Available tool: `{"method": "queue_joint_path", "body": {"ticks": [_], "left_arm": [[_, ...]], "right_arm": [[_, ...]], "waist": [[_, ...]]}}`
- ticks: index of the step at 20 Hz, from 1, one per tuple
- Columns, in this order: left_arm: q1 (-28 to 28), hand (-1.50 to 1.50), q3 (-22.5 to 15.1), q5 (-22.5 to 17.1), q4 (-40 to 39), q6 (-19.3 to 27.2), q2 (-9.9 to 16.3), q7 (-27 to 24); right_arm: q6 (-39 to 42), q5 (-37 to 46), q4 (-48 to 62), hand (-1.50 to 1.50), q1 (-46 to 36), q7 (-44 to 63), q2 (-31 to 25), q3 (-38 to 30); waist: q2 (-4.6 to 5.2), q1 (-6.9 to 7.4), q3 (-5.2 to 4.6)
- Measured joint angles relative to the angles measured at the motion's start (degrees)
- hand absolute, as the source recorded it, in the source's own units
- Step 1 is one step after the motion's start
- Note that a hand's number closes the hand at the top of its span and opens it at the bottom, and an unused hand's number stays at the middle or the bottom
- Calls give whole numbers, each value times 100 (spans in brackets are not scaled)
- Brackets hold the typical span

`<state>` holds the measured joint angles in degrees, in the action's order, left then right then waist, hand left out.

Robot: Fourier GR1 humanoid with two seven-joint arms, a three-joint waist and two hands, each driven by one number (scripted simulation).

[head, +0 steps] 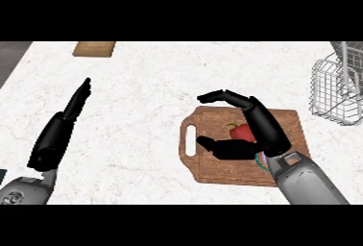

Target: Pick the bell pepper from the cutting board and place it in the tiered basket

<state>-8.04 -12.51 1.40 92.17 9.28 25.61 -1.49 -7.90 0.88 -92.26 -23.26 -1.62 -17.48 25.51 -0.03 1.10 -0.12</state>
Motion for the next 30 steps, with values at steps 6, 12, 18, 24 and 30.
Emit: {"method": "queue_joint_path", "body": {"ticks": [6,12,18,24,30], "left_arm": [[23,0,11,167,120,-99,-11,9],[106,0,-4,274,88,-17,-48,29],[176,0,31,300,69,-43,-43,-60],[273,0,6,382,135,-75,-127,-149],[294,0,49,413,170,-109,-188,-152]], "right_arm": [[461,748,-94,-150,-424,906,-300,395],[1478,1671,-513,-150,-1031,2720,-1274,974],[2637,2197,-1269,-150,-1548,4856,-1424,1582],[2901,2670,-1645,-150,-1656,6129,-625,2124],[2893,3384,-1297,-150,-1413,6461,-27,2636]], "waist": [[-34,-110,-1],[-113,-217,-25],[-102,-218,-19],[-57,-146,-4],[-33,-128,2]]}}
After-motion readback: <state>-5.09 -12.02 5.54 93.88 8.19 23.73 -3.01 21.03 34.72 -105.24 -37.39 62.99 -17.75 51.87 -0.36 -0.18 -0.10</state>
